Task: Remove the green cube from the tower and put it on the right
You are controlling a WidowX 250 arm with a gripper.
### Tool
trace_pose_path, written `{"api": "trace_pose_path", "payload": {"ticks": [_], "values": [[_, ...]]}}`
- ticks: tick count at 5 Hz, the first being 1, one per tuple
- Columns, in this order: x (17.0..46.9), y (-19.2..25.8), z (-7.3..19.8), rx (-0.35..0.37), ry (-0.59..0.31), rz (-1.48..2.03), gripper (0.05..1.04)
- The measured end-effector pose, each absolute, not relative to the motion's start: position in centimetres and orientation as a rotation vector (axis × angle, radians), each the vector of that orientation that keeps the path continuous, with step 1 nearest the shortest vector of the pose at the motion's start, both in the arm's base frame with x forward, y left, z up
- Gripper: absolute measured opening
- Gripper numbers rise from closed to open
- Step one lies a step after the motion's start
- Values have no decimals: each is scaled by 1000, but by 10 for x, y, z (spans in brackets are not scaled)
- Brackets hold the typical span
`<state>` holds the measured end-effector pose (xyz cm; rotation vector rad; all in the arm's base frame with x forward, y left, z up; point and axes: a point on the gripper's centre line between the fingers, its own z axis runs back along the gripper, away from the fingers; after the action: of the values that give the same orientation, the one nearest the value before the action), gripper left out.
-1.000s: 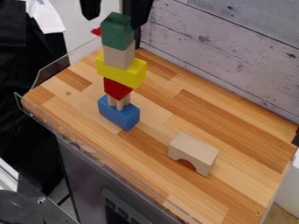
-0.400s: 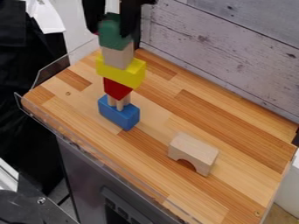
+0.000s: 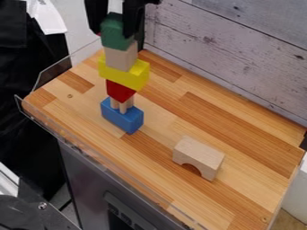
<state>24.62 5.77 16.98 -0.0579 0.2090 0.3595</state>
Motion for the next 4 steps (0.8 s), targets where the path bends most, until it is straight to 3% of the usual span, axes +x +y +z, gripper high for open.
{"api": "trace_pose_path", "payload": {"ticks": [2, 3, 4], "values": [[271, 28, 216, 40, 134, 264, 560], [281, 8, 205, 38, 134, 232, 560], [289, -13, 175, 15, 167, 210, 560]]}}
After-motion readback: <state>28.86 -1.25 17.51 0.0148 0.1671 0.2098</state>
